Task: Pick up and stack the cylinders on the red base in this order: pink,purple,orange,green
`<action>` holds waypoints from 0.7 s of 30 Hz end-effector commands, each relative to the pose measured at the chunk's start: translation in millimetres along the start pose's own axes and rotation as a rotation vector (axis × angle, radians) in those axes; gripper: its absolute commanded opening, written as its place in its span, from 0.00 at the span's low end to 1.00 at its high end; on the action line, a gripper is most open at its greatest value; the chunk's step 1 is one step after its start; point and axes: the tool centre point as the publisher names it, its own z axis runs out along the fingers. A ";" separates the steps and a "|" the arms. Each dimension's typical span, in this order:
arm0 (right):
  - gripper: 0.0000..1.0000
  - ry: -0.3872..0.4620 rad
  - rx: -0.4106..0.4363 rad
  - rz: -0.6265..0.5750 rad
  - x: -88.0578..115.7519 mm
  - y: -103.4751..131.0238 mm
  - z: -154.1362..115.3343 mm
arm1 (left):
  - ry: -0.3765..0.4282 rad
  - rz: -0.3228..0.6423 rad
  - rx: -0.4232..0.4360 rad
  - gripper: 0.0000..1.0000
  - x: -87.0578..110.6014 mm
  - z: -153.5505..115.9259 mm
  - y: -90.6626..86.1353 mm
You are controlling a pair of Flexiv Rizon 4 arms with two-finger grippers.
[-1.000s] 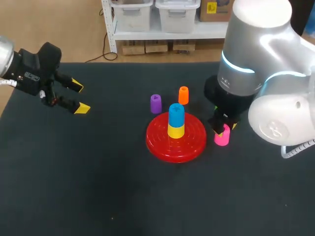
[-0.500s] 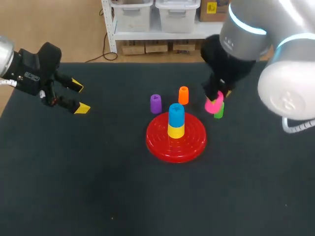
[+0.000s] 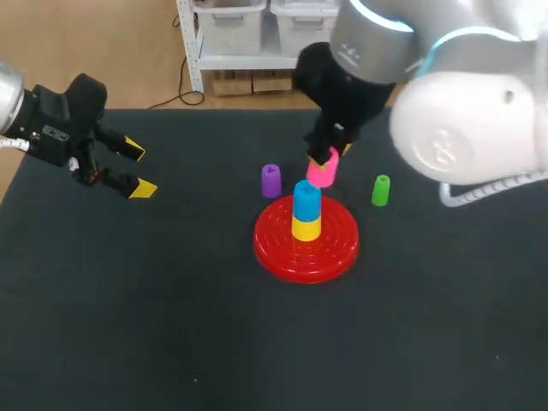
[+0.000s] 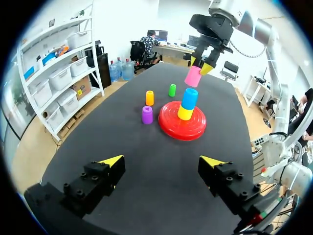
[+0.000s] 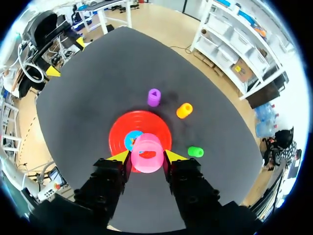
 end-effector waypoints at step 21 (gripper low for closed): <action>0.00 0.092 0.005 -0.066 -8.5 15.4 19.2 | -0.004 0.002 -0.001 1.00 1.3 0.2 0.0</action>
